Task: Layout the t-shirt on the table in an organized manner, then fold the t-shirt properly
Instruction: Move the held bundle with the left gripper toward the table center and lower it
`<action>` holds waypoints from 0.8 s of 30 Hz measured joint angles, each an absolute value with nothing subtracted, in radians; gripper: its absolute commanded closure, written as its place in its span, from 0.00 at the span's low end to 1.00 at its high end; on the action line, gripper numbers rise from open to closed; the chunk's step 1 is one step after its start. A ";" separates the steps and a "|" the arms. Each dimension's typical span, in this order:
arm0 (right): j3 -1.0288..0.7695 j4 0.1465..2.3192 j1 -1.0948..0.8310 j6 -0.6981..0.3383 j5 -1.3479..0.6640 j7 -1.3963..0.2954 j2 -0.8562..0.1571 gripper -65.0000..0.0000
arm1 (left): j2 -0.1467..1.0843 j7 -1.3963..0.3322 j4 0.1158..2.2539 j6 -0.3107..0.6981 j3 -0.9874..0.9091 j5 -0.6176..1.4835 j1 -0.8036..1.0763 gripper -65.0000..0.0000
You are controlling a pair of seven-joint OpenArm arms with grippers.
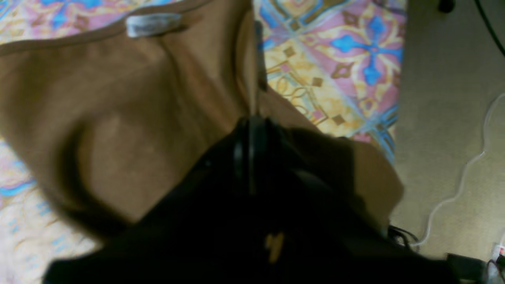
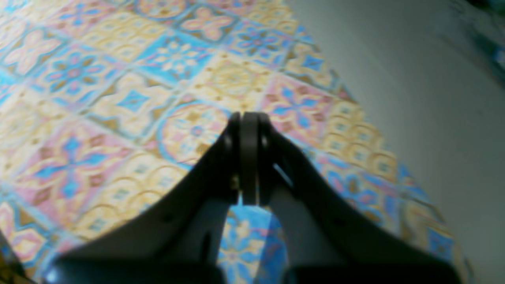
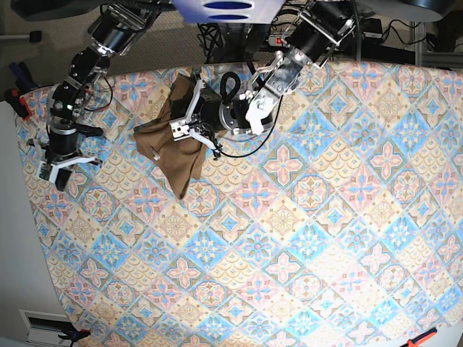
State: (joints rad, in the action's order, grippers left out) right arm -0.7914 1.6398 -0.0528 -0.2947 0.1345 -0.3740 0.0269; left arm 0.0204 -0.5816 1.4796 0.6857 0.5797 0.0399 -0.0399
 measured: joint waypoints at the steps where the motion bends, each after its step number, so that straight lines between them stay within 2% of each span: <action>1: -0.795 1.640 -0.055 -0.295 0.134 -0.374 0.028 1.00 | 0.014 -0.561 1.412 0.686 0.582 0.038 -0.060 1.00; 3: -0.796 1.640 -0.058 -0.288 0.135 -0.379 0.027 1.00 | -0.006 -0.465 1.269 0.720 0.581 0.075 -0.123 1.00; 6: -0.792 1.642 -0.078 -0.300 0.131 -0.366 0.030 1.00 | -0.059 -0.325 1.084 0.710 0.575 0.089 -0.183 1.00; 12: -0.797 1.642 -0.088 -0.289 0.134 -0.376 0.027 1.00 | -0.131 -0.217 0.869 0.733 0.574 0.100 -0.275 1.00; 17: -0.792 1.642 -0.088 -0.296 0.132 -0.374 0.033 1.00 | -0.155 -0.091 0.726 0.566 0.587 0.103 -0.360 1.00; 24: -0.794 1.642 -0.088 -0.299 0.131 -0.374 0.030 1.00 | -0.155 -0.027 0.593 0.538 0.572 0.123 -0.450 1.00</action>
State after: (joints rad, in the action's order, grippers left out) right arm -0.7937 1.6421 -0.0879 -0.2989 0.1314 -0.3737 0.0296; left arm -0.1551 -0.0269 0.5930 0.5381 0.5720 0.1226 -0.4500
